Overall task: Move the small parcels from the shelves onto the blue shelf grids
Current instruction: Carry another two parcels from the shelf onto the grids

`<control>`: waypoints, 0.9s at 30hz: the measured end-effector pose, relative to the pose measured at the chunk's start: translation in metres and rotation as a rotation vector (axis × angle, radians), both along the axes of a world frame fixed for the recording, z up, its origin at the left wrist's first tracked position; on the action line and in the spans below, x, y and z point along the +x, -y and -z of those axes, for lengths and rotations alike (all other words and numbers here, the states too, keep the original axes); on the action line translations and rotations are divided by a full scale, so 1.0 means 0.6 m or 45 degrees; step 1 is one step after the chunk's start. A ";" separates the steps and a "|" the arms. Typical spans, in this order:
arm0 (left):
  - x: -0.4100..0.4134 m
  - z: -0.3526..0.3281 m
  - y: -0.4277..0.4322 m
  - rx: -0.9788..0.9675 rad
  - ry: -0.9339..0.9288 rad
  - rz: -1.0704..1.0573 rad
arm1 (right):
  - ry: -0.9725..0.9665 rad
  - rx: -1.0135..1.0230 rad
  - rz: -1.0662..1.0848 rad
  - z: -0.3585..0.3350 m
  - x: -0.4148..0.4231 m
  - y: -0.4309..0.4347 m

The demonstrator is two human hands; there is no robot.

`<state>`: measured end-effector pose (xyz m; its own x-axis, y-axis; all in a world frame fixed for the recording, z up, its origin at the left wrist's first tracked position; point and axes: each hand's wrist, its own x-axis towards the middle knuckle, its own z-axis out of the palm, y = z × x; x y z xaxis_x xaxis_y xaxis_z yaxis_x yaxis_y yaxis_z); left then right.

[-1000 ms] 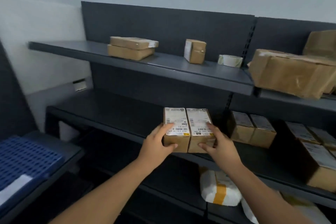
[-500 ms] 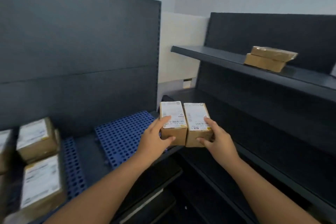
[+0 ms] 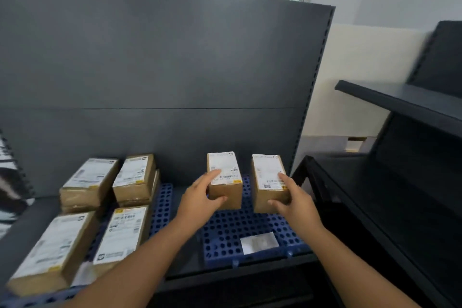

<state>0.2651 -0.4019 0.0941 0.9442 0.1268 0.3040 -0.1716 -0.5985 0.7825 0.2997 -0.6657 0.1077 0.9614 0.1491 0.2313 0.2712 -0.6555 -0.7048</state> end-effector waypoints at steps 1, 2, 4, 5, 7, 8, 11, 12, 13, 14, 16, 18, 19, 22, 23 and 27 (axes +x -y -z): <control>0.010 0.006 -0.002 0.013 -0.010 -0.027 | -0.008 -0.011 -0.020 0.005 0.018 0.000; 0.019 0.011 -0.002 0.015 -0.017 -0.055 | -0.008 -0.031 -0.039 0.011 0.036 0.000; 0.036 0.022 0.001 -0.003 -0.038 -0.104 | -0.016 -0.065 -0.070 0.023 0.069 0.002; 0.043 0.027 0.004 -0.012 -0.049 -0.120 | -0.019 -0.076 -0.085 0.029 0.084 0.004; 0.055 0.039 0.011 -0.007 -0.074 -0.139 | -0.030 -0.087 -0.111 0.040 0.111 0.008; 0.060 0.044 0.014 -0.003 -0.085 -0.147 | -0.033 -0.086 -0.119 0.045 0.123 0.008; 0.076 0.057 0.020 -0.005 -0.112 -0.166 | -0.035 -0.082 -0.144 0.055 0.149 0.005; 0.081 0.060 0.021 0.000 -0.122 -0.181 | -0.038 -0.088 -0.152 0.058 0.156 0.004; 0.086 0.062 0.023 0.000 -0.128 -0.196 | -0.040 -0.088 -0.160 0.062 0.163 0.003; 0.090 0.064 0.025 -0.001 -0.135 -0.210 | -0.044 -0.082 -0.167 0.067 0.169 0.002; 0.096 0.070 0.027 -0.001 -0.139 -0.229 | -0.052 -0.075 -0.183 0.077 0.180 0.002; 0.100 0.076 0.028 0.004 -0.144 -0.256 | -0.065 -0.076 -0.187 0.086 0.189 0.004; 0.102 0.079 0.027 0.002 -0.150 -0.266 | -0.075 -0.076 -0.187 0.090 0.192 0.004; 0.106 0.086 0.027 0.013 -0.160 -0.283 | -0.080 -0.073 -0.178 0.098 0.198 0.004; 0.107 0.087 0.027 0.018 -0.164 -0.290 | -0.077 -0.066 -0.176 0.100 0.199 0.003; 0.111 0.091 0.028 0.029 -0.136 -0.312 | -0.078 -0.049 -0.181 0.101 0.201 0.000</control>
